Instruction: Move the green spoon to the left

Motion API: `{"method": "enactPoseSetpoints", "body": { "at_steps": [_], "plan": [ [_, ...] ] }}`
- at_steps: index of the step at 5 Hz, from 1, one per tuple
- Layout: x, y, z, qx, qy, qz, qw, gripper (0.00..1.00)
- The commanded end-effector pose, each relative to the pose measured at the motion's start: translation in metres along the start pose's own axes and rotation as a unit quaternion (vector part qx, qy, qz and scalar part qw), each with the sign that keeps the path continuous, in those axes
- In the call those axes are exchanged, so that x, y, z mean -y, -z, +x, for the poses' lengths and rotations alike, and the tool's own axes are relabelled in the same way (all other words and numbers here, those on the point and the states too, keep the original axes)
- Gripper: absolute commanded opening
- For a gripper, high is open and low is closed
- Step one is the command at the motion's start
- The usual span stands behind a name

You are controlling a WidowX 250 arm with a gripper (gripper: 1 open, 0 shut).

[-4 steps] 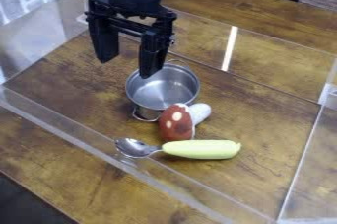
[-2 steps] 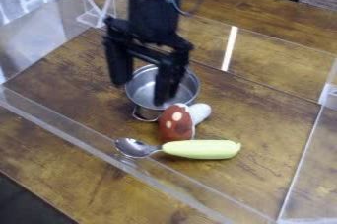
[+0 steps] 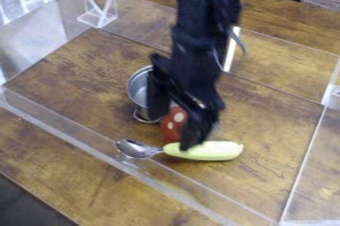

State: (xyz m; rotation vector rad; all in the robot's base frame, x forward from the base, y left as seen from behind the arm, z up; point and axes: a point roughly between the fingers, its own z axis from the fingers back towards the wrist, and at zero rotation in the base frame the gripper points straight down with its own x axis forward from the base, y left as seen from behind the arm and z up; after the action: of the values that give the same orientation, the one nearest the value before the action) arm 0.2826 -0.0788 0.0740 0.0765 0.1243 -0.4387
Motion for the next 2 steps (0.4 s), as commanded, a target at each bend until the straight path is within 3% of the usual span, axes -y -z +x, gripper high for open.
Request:
{"method": "enactPoseSetpoints", "body": {
  "at_steps": [1, 2],
  "plan": [
    [0.0047, -0.0006, 0.0117, 0.026, 0.048, 0.016, 0.9984, 1.00],
    [0.0032, 0.0070, 0.0202, 0.026, 0.071, 0.021, 0.9969, 1.00]
  ]
}}
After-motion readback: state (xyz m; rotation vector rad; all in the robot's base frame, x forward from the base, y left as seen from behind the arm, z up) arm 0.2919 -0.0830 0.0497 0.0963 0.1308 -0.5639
